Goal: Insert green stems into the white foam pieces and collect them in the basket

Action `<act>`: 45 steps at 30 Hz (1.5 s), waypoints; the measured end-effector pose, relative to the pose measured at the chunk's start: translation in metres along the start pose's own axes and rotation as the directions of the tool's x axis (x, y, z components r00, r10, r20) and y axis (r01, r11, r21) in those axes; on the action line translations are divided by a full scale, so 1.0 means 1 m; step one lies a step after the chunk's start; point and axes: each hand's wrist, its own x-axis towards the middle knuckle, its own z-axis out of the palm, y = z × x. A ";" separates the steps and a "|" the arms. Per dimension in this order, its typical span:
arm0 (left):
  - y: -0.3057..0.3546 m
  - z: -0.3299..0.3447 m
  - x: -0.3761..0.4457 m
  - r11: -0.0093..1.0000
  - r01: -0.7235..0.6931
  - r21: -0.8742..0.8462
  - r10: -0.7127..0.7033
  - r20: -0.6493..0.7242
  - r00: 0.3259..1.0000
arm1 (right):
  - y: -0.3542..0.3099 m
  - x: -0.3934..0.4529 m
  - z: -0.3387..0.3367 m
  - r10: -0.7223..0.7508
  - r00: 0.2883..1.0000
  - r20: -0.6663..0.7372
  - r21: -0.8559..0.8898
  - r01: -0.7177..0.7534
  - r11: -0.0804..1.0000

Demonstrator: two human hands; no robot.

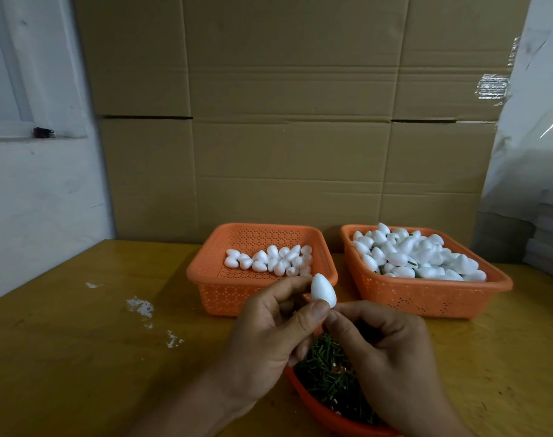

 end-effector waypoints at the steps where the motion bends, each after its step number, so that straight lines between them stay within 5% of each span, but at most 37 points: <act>1: 0.000 0.000 0.000 1.000 -0.001 0.000 0.001 0.010 1.000 | 0.000 0.001 -0.001 0.015 1.000 -0.019 -0.005 -0.015 1.000; 10: -0.011 0.000 -0.008 0.861 -0.124 0.493 0.166 -0.043 0.985 | 0.025 0.052 -0.048 0.168 0.960 -0.223 -0.337 -0.238 0.911; 18: -0.010 0.005 -0.010 0.744 -0.256 0.618 0.281 0.058 0.958 | 0.083 0.120 -0.106 0.252 0.900 -0.356 -0.699 -0.436 0.567; 30: -0.015 0.001 -0.008 0.681 -0.306 0.666 0.333 0.091 0.938 | 0.104 0.159 -0.112 0.419 0.842 -0.340 -0.806 -0.490 0.331; 45: -0.020 0.004 -0.010 0.679 -0.319 0.661 0.322 0.122 0.939 | 0.098 0.152 -0.113 0.450 0.830 -0.330 -0.812 -0.493 0.313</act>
